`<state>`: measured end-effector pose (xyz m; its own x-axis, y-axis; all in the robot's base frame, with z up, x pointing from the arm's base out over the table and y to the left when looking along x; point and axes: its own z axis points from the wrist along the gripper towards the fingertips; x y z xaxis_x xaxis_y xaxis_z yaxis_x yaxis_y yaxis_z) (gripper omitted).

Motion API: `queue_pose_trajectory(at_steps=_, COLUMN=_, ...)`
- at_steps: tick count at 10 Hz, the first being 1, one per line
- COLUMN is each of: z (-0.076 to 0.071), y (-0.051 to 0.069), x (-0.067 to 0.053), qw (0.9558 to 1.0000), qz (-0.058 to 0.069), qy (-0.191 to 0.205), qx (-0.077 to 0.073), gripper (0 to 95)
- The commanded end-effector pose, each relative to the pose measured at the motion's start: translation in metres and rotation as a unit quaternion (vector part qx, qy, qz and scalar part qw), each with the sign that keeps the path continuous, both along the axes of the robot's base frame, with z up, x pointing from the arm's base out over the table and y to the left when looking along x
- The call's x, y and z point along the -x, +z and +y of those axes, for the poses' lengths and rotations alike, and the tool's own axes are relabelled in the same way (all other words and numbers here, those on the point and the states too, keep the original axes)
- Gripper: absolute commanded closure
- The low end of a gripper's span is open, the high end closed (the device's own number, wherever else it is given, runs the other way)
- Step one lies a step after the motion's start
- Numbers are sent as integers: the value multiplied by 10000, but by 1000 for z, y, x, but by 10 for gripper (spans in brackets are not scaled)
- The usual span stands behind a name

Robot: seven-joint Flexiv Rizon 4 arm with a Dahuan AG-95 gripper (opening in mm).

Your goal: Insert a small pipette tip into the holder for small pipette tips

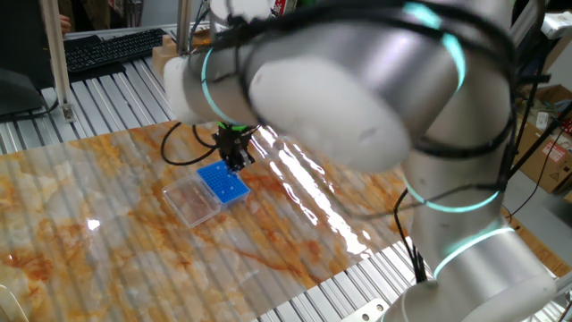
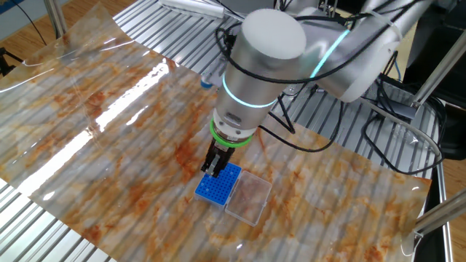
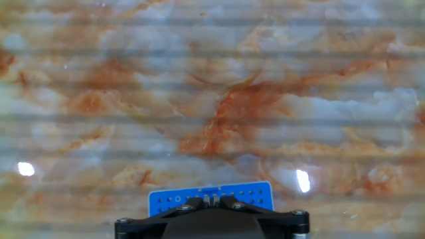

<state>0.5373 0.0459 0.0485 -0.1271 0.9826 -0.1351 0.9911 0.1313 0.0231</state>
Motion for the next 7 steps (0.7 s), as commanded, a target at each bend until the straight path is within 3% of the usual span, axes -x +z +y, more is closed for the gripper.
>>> queue_pose_trajectory(at_steps=1, z=0, y=0, x=0, qw=9991, qz=93, qy=392, qx=-126, gripper=950)
queue_pose_trajectory(at_steps=6, z=-5, y=5, x=1, qw=9926, qz=198, qy=1178, qx=-219, gripper=950)
queue_pose_trajectory(at_steps=7, z=-7, y=7, x=2, qw=9893, qz=206, qy=1406, qx=-340, gripper=950)
